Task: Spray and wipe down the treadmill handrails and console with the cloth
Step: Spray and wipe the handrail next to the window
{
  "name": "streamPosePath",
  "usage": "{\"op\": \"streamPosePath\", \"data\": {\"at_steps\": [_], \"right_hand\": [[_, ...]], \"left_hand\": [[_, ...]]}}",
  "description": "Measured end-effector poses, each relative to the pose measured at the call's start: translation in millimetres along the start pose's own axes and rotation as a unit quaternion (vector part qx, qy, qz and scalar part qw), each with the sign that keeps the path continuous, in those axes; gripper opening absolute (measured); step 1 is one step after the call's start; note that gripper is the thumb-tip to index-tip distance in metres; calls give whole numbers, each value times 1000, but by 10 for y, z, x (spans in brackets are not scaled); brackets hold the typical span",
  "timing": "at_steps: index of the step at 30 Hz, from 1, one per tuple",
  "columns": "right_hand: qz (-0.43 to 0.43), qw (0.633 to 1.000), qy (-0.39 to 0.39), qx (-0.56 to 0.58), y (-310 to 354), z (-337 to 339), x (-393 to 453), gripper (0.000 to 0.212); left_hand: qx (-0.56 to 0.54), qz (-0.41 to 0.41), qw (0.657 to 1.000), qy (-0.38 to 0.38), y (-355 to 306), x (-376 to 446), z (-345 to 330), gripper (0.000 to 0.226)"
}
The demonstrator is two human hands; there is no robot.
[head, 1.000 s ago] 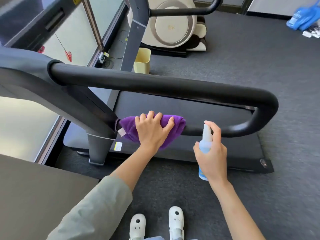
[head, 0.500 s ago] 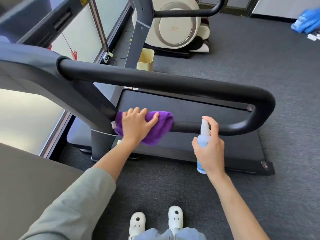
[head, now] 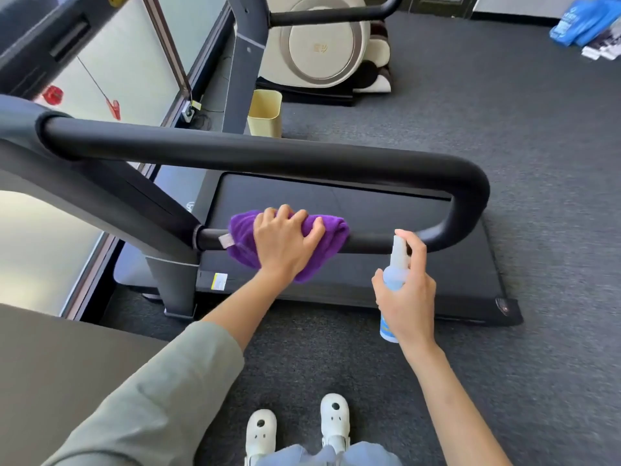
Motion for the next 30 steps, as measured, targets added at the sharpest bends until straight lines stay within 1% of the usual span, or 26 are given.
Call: {"op": "streamPosePath", "data": {"at_steps": [3, 5, 7, 11, 15, 18, 20, 23, 25, 30], "right_hand": [[11, 1000, 6, 2, -21, 94, 32, 65], [24, 1000, 13, 10, -6, 125, 56, 65], [40, 999, 15, 11, 21, 133, 69, 65], [53, 998, 23, 19, 97, 93, 47, 67], [41, 999, 24, 27, 48, 99, -2, 66], [24, 999, 9, 36, -70, 133, -26, 67], [17, 999, -6, 38, -156, 146, -31, 67], [5, 999, -15, 42, -240, 146, -23, 66], [16, 999, -15, 39, -238, 159, -6, 66], [38, 997, -39, 49, -312, 381, 9, 67]], "left_hand": [[-12, -19, 999, 23, -437, -47, -36, 66], [-4, -20, 999, 35, -563, -94, -63, 76], [22, -15, 999, 41, -568, -136, -63, 80], [34, -12, 999, 38, -317, -129, -16, 75], [34, 13, 999, 2, 204, -83, 76, 74], [24, 35, 999, 13, 478, -51, 98, 78], [19, 35, 999, 14, 467, -42, 93, 80], [39, 12, 999, 8, 221, -79, 58, 77], [44, -1, 999, 4, -14, -105, 27, 75], [28, -34, 999, 8, -850, -212, -109, 74]]}}
Point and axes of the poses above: each hand's wrist, its own x-axis towards the middle knuckle, its own z-axis out of the back of the hand, y = z × x, the point moved 4 cm from there along x, towards the middle knuckle, and after that the axes turned 5 degrees about z, right-handed, at the moved point
